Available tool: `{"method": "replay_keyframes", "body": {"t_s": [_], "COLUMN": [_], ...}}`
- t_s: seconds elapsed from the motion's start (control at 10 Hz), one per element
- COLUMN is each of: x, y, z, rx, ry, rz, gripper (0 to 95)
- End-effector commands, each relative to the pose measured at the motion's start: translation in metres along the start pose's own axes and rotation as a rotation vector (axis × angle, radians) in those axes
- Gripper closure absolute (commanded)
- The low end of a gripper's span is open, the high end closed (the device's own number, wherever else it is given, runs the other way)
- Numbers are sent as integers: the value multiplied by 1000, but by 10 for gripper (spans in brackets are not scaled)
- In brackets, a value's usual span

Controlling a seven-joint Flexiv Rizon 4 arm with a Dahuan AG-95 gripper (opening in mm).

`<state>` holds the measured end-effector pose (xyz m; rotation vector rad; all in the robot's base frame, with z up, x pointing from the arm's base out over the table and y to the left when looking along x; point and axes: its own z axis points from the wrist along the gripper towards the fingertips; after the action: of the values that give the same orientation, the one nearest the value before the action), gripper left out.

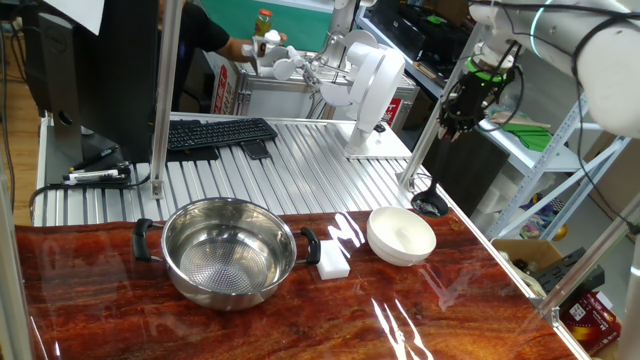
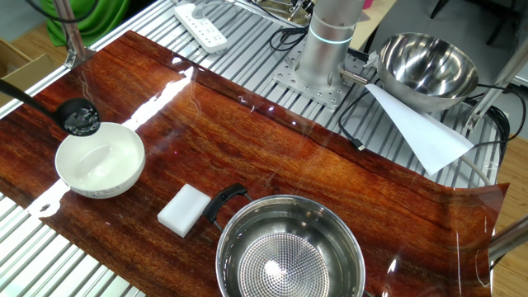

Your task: Scoop water with a large spoon from one bowl to another

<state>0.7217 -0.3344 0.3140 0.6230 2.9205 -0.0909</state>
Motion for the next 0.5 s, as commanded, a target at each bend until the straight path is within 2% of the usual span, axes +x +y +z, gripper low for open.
{"method": "replay_keyframes", "body": {"t_s": [0.1,0.5], "x": [-5,-5], "y": [1,2], "z": [1,1], "rx": [-3,-3], "ry": [13,17], "rz": [1,5], "gripper": [950,950]}}
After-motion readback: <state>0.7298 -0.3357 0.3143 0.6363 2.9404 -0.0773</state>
